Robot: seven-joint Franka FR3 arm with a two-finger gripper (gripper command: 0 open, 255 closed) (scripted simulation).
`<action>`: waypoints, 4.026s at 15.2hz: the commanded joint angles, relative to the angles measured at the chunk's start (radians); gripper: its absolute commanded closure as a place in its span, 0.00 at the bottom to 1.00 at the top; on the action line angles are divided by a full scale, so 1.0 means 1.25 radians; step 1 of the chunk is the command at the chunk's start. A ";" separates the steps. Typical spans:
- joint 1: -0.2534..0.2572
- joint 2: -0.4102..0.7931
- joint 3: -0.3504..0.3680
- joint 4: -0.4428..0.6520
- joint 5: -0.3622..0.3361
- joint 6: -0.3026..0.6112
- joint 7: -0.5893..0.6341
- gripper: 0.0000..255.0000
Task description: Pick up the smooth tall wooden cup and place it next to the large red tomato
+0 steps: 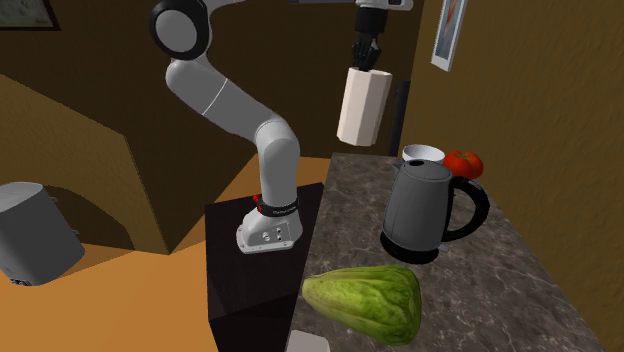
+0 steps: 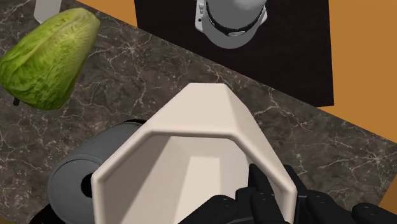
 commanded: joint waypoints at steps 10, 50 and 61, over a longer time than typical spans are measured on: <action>-0.007 0.322 -0.073 0.221 -0.033 0.104 -0.080 1.00; -0.048 0.827 -0.146 0.520 0.025 0.306 -0.200 1.00; -0.047 0.834 -0.145 0.410 0.027 0.422 -0.200 1.00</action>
